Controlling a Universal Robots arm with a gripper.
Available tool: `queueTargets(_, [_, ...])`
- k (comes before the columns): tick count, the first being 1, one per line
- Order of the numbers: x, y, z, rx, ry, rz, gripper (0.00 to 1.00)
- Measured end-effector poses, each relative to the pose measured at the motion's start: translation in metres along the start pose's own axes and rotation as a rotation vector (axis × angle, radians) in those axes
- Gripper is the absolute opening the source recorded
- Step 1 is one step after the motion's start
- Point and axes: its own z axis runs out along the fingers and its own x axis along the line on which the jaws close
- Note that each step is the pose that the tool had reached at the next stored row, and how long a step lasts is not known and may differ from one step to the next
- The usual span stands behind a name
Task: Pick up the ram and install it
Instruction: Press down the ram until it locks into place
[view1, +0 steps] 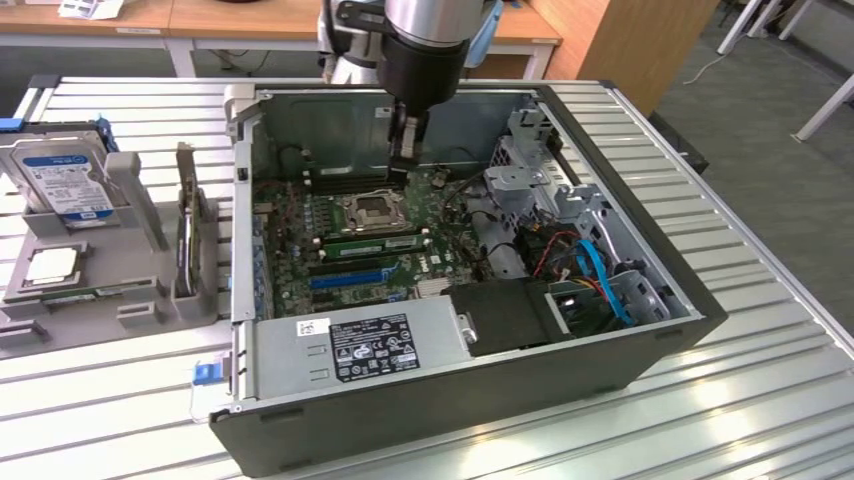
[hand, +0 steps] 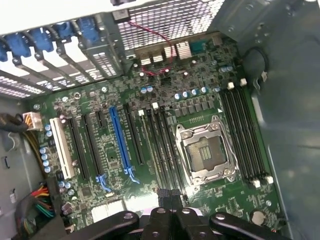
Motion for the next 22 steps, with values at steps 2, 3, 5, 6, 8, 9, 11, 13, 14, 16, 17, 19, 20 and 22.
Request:
queueTargets(2, [0.0000, 0.0000, 0.0000, 0.0009, -0.0009, 0.017, 0.10])
queueTargets(3, [0.0000, 0.0000, 0.0000, 0.0014, -0.0014, 0.026, 0.10])
queueTargets(5, [0.0000, 0.0000, 0.0000, 0.0025, -0.0025, 0.048, 0.10])
queueTargets(6, [0.0000, 0.0000, 0.0000, 0.0031, -0.0031, 0.059, 0.10])
queueTargets(8, [0.0000, 0.0000, 0.0000, 0.0044, -0.0045, 0.084, 0.10])
queueTargets(9, [0.0000, 0.0000, 0.0000, 0.0050, -0.0051, 0.097, 0.10])
queueTargets(11, [0.0000, 0.0000, 0.0000, 0.0064, -0.0066, 0.123, 0.10])
queueTargets(13, [0.0000, 0.0000, 0.0000, 0.0077, -0.0079, 0.148, 0.10])
queueTargets(14, [0.0000, 0.0000, 0.0000, 0.0084, -0.0086, 0.160, 0.10])
queueTargets(16, [0.0000, 0.0000, 0.0000, 0.0096, -0.0098, 0.184, 0.10])
queueTargets(17, [0.0000, 0.0000, 0.0000, 0.0103, -0.0105, 0.197, 0.10])
queueTargets(19, [0.0000, 0.0000, 0.0000, 0.0115, -0.0117, 0.220, 0.10])
queueTargets(20, [0.0000, 0.0000, 0.0000, 0.0121, -0.0124, 0.232, 0.10])
queueTargets(22, [0.0000, 0.0000, 0.0000, 0.0135, -0.0138, 0.258, 0.10])
